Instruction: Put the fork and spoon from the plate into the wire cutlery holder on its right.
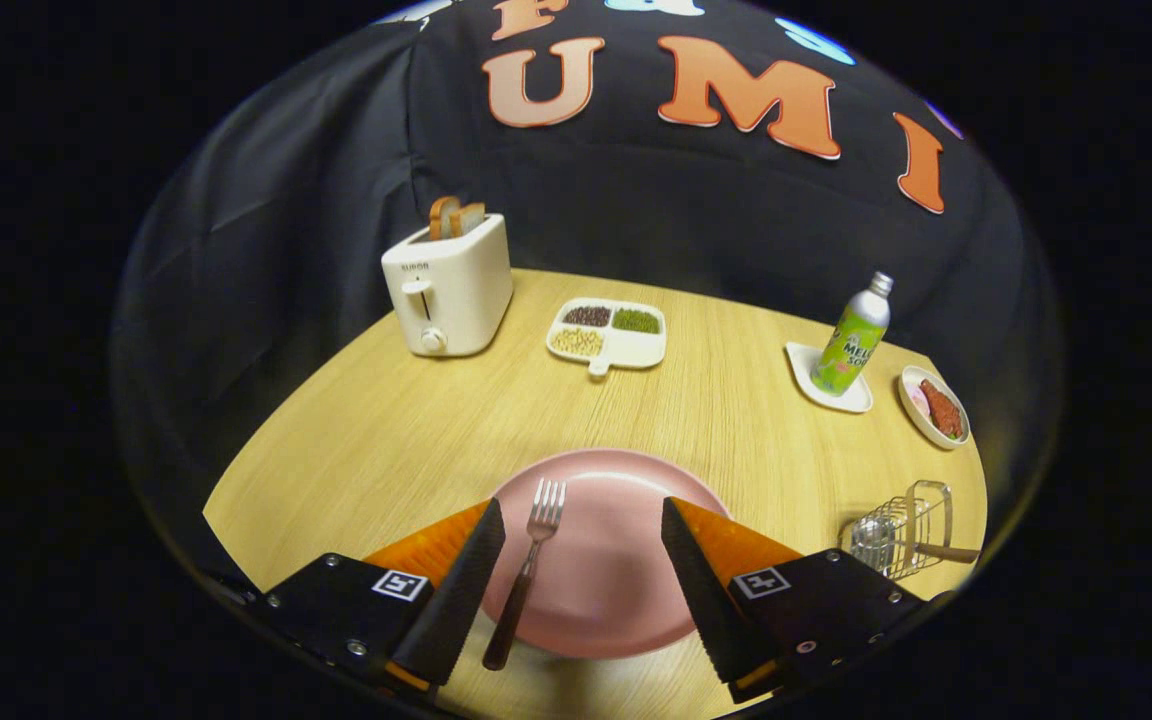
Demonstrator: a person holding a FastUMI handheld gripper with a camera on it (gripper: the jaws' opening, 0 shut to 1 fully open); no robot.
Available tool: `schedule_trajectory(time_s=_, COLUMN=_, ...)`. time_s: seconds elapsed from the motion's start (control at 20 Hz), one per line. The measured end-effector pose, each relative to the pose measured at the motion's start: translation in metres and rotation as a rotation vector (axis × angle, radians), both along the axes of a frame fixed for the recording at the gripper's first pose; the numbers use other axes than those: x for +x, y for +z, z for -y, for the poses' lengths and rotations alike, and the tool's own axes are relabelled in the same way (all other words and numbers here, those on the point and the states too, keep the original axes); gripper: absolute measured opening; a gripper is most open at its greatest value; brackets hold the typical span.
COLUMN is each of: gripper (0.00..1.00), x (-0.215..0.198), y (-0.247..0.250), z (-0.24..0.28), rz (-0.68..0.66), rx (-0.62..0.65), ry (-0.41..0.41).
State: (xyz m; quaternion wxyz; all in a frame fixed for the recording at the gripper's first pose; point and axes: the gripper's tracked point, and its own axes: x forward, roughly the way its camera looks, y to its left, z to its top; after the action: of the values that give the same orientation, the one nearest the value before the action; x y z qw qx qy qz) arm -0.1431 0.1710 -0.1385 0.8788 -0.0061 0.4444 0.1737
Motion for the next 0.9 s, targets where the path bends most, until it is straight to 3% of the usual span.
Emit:
schedule_trajectory(time_s=0.2, gripper=0.85, x=-0.018, y=-0.029, z=-0.012, rz=-0.115, rx=-0.022, ry=0.017)
schedule_trajectory(time_s=0.5, gripper=0.62, x=-0.037, y=-0.057, z=-0.019, rz=-0.226, rx=-0.059, ry=0.048)
schedule_trajectory(time_s=0.9, gripper=0.17, x=-0.05, y=-0.068, z=-0.022, rz=-0.32, rx=-0.069, ry=0.048)
